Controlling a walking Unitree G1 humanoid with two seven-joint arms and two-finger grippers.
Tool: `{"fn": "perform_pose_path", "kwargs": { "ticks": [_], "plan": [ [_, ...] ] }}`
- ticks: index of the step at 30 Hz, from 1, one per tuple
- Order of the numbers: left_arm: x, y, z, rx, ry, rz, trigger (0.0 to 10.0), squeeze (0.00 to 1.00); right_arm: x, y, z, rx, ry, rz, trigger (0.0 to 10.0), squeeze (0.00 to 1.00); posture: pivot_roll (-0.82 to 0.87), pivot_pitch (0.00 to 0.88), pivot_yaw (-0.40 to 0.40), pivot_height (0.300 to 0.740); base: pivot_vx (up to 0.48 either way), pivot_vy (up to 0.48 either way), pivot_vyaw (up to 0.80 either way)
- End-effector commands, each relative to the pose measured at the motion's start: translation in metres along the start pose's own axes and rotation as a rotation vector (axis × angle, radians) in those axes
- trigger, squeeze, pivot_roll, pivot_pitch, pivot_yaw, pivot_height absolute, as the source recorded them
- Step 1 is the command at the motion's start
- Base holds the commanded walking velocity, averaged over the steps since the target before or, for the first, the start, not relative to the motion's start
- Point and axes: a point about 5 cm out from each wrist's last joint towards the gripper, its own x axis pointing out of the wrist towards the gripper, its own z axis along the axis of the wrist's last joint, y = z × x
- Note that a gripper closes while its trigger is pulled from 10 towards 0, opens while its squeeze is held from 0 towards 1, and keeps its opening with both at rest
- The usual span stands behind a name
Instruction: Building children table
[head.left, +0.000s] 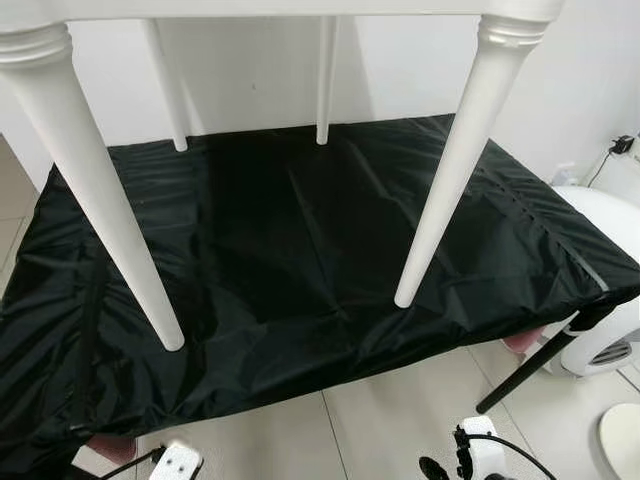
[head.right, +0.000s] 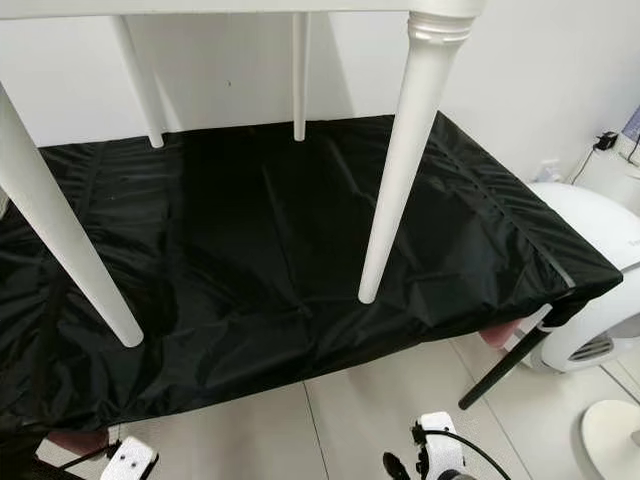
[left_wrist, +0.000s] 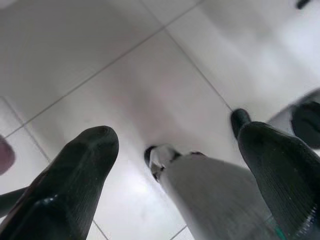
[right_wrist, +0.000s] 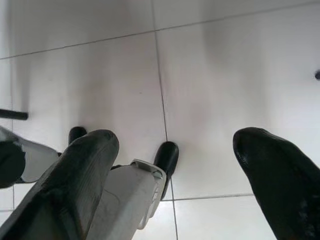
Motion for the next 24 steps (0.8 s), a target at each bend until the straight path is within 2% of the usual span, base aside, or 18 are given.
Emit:
{"fn": "perform_pose_path", "kwargs": {
  "ticks": [1, 3, 6, 7, 9, 11, 15, 24],
  "plan": [
    [0.001, 0.003, -0.007, -0.011, 0.040, 0.069, 10.0, 0.00, -0.002, -0.001, -0.009, 0.015, 0.041, -0.033, 10.0, 0.00, -0.01, 0.081, -0.004, 0.740, 0.000, 0.000, 0.00],
    [0.007, 0.005, -0.008, -0.022, 0.070, 0.124, 10.0, 0.00, -0.001, 0.001, -0.013, 0.022, 0.057, -0.061, 10.0, 0.00, -0.01, 0.078, -0.002, 0.740, 0.000, 0.000, 0.00],
    [0.009, 0.006, -0.009, -0.017, 0.084, 0.140, 10.0, 0.00, -0.001, 0.002, -0.014, 0.025, 0.062, -0.070, 10.0, 0.00, -0.01, 0.078, -0.002, 0.740, 0.000, 0.000, 0.00],
    [0.015, 0.003, -0.012, -0.034, 0.128, 0.165, 10.0, 0.00, 0.001, 0.006, -0.016, 0.036, 0.072, -0.082, 10.0, 0.00, -0.03, 0.077, 0.001, 0.740, 0.000, 0.000, 0.00],
    [0.018, 0.002, -0.013, -0.077, 0.142, 0.196, 10.0, 0.00, 0.003, 0.009, -0.017, 0.036, 0.084, -0.090, 10.0, 0.00, -0.03, 0.075, 0.005, 0.740, 0.000, 0.000, 0.00],
    [0.020, 0.002, -0.013, -0.115, 0.145, 0.232, 10.0, 0.00, 0.004, 0.011, -0.019, 0.031, 0.094, -0.099, 10.0, 0.00, -0.03, 0.075, 0.005, 0.740, 0.000, 0.000, 0.00],
    [0.028, 0.000, -0.014, -0.122, 0.207, 0.322, 10.0, 0.00, 0.004, 0.020, -0.030, -0.017, 0.151, -0.119, 10.0, 0.00, -0.03, 0.051, 0.016, 0.740, 0.000, 0.000, 0.00],
    [0.029, -0.003, -0.019, -0.142, 0.262, 0.358, 10.0, 0.00, 0.006, 0.035, -0.039, -0.035, 0.175, -0.100, 10.0, 0.00, -0.03, 0.006, 0.036, 0.740, 0.000, 0.000, 0.00]
  ]
}}
